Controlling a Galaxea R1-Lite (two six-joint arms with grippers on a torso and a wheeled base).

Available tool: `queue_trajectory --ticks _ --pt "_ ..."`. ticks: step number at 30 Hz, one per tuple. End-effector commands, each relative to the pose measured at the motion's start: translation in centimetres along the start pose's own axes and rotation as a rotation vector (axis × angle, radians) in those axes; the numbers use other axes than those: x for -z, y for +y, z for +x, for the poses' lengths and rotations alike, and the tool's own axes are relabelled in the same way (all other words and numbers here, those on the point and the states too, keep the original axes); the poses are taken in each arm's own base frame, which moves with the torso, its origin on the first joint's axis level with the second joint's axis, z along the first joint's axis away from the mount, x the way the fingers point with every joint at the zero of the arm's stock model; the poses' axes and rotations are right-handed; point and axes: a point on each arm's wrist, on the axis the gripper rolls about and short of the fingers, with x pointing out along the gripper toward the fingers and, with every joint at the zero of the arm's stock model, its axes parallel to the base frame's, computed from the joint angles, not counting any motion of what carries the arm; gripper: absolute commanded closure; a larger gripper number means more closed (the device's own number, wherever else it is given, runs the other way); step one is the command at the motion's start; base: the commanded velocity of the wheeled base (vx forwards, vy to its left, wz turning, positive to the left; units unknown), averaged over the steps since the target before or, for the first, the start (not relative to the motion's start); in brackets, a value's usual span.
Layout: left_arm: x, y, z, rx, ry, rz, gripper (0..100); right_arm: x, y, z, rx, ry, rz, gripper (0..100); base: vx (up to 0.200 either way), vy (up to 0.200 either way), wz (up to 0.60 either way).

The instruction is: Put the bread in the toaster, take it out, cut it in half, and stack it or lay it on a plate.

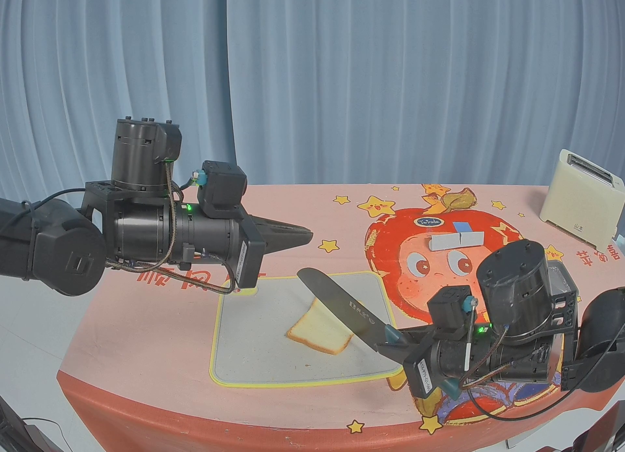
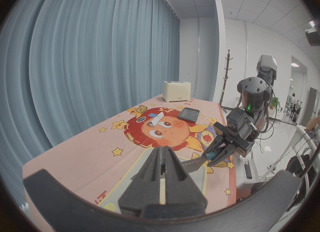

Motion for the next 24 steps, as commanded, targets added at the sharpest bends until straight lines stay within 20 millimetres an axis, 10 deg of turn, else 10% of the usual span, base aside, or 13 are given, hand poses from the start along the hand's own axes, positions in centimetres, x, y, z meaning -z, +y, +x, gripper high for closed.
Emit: queue_trajectory --ticks 1,24 --pt "0.2 0.1 0.4 0.004 0.005 0.0 100 0.0 0.0 0.0 -0.001 -0.001 0.001 100 0.0 0.0 0.0" --pt "1.6 0.0 3.9 -0.004 0.079 -0.018 100 0.3 0.3 0.8 -0.011 0.027 -0.008 100 0.0 0.0 0.0"
